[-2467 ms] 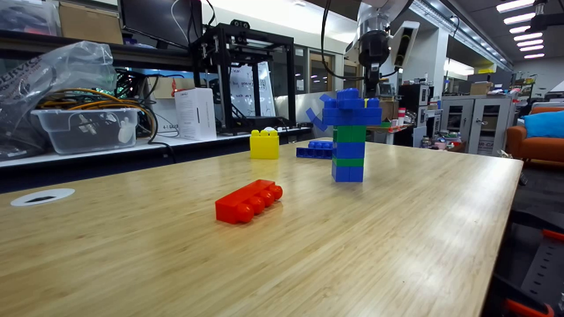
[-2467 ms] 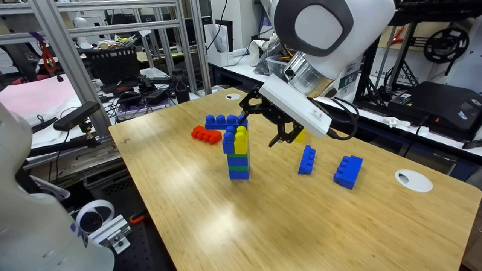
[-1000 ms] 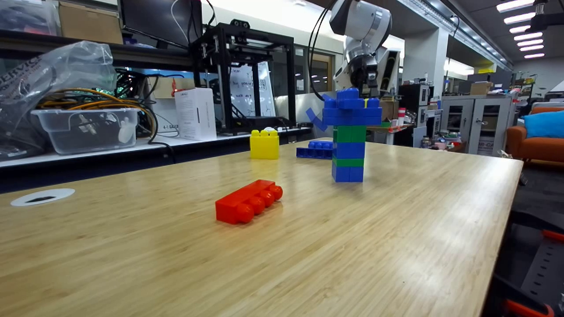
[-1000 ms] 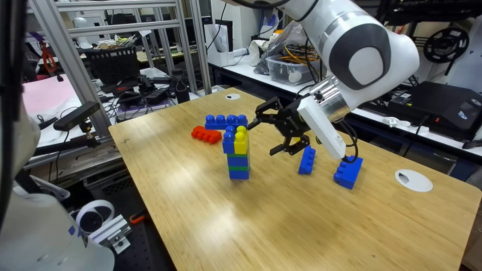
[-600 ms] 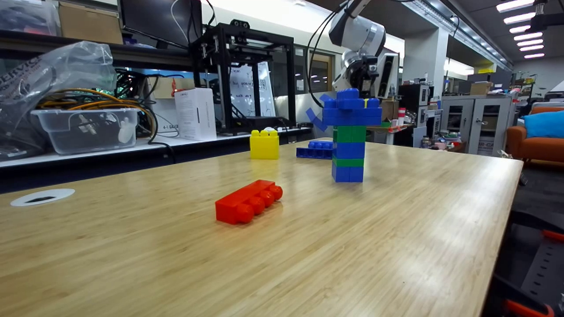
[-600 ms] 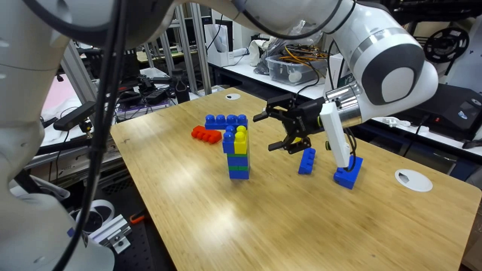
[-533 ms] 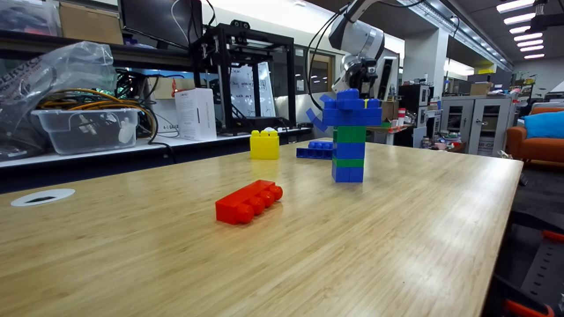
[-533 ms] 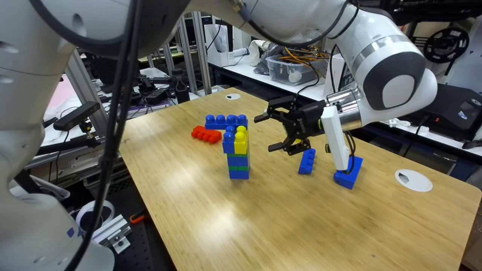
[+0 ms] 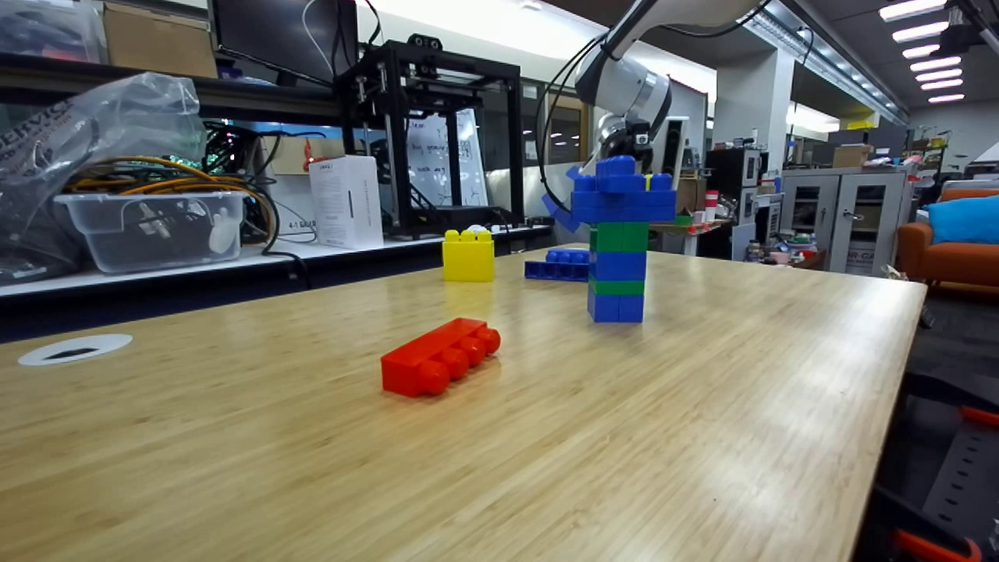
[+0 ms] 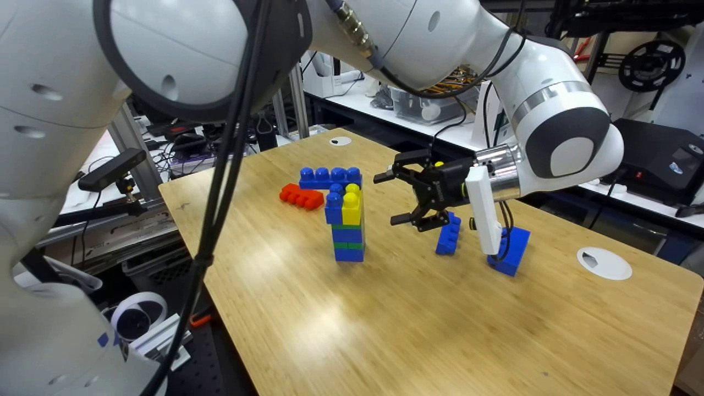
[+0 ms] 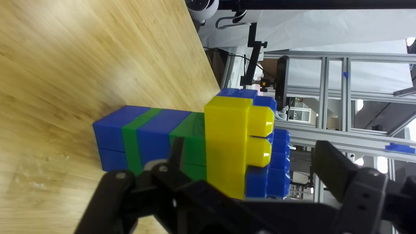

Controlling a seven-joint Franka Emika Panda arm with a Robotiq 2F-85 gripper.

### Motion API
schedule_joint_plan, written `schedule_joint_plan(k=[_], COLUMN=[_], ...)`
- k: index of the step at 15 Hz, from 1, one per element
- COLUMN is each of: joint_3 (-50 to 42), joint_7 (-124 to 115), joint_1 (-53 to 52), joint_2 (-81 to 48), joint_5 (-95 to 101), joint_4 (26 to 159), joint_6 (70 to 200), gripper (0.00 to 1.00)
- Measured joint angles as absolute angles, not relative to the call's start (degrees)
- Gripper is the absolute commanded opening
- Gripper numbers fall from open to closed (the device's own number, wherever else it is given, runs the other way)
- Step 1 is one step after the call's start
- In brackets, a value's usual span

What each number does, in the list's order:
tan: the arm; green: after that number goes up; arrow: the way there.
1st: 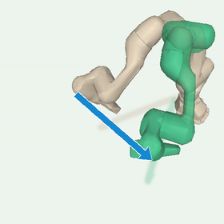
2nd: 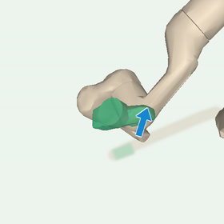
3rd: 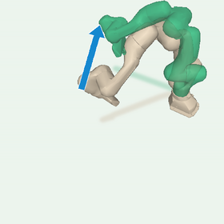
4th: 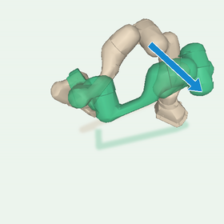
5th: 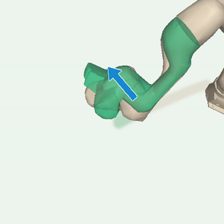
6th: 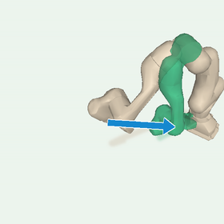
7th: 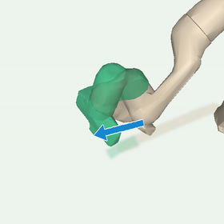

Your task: Knock down the building blocks

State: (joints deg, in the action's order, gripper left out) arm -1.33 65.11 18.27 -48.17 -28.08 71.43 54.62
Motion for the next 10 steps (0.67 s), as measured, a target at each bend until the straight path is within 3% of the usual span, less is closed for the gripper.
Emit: schedule_joint_plan(k=[10], joint_3=[-1.1], joint_7=[65.0], joint_1=[17.7], joint_2=[-45.3], joint_5=[-26.0], joint_4=[79.7], joint_6=[57.2], gripper=[1.0])
